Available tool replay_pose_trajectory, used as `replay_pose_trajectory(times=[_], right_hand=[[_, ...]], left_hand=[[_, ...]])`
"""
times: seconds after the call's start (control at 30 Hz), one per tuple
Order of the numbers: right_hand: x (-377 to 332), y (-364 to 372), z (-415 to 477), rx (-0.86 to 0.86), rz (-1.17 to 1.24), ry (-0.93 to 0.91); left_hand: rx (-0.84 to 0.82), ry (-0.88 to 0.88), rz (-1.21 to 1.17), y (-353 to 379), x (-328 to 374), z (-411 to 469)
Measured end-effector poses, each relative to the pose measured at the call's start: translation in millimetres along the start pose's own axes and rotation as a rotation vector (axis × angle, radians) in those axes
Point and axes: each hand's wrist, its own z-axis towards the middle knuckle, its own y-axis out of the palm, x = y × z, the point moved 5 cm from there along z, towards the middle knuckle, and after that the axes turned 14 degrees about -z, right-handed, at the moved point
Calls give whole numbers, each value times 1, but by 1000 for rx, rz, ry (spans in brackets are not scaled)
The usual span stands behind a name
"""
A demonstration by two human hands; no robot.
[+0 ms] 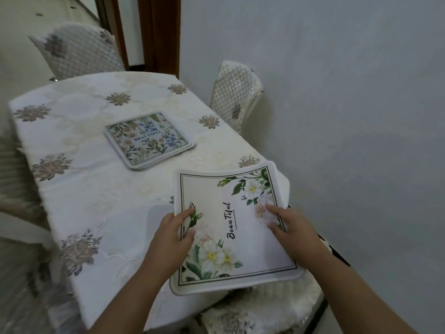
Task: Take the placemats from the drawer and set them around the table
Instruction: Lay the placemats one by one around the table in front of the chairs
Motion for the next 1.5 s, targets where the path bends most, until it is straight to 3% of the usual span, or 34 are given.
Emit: replay_pose_trajectory(times=[0.53, 1.07, 1.27, 1.33, 1.4, 1.5], right_hand=[[9, 104, 143, -383, -20, -427], [65, 190, 183, -376, 60, -363], [71, 201, 179, -346, 86, -362], [71, 200, 176, -310, 1, -318], [65, 195, 168, -188, -195, -317], [41, 209, 130, -227, -258, -655]], left_hand=[[347, -428, -79, 44, -68, -3], [502, -589, -186, 98, -137, 12], [596, -525, -161, 111, -140, 5], [614, -533, -22, 114, -145, 3], [585, -494, 349, 118, -143, 4], [326, -304, 561, 152, -128, 18]])
